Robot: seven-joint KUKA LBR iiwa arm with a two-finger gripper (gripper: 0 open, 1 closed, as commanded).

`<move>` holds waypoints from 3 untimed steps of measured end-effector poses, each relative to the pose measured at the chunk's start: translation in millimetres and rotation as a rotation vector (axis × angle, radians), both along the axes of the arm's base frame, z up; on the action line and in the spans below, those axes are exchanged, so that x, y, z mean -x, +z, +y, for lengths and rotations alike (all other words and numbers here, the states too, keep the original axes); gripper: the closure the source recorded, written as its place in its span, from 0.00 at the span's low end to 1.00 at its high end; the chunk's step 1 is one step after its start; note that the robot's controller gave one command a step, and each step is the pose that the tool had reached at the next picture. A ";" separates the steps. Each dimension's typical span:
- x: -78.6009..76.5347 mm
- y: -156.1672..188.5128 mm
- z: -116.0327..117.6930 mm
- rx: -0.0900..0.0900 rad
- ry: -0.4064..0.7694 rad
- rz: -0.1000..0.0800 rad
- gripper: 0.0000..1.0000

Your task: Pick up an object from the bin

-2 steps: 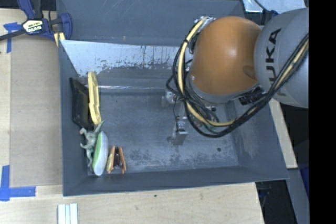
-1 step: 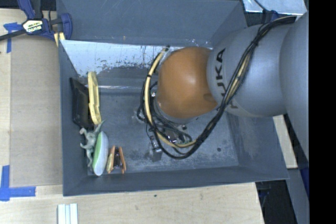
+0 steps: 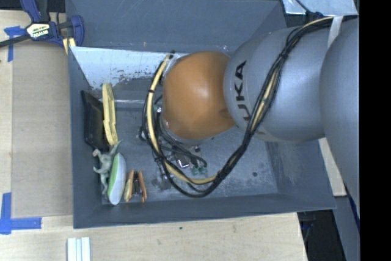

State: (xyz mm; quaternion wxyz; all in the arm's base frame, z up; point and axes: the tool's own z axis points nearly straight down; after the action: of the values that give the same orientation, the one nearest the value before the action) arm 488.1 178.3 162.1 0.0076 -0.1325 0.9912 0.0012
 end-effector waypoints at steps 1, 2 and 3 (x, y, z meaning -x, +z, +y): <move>-4.8 -31.7 40.9 0.004 0.251 0.007 0.00; -12.1 -80.1 56.5 0.028 0.749 -0.012 0.00; -5.2 -64.3 51.5 0.015 0.757 -0.004 1.00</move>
Offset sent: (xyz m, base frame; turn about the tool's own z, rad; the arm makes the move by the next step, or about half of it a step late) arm 0.0006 0.0627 -0.0921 -0.7633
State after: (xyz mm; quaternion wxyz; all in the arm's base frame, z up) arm 493.4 229.8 97.9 0.0074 -0.4895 0.8720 -0.0038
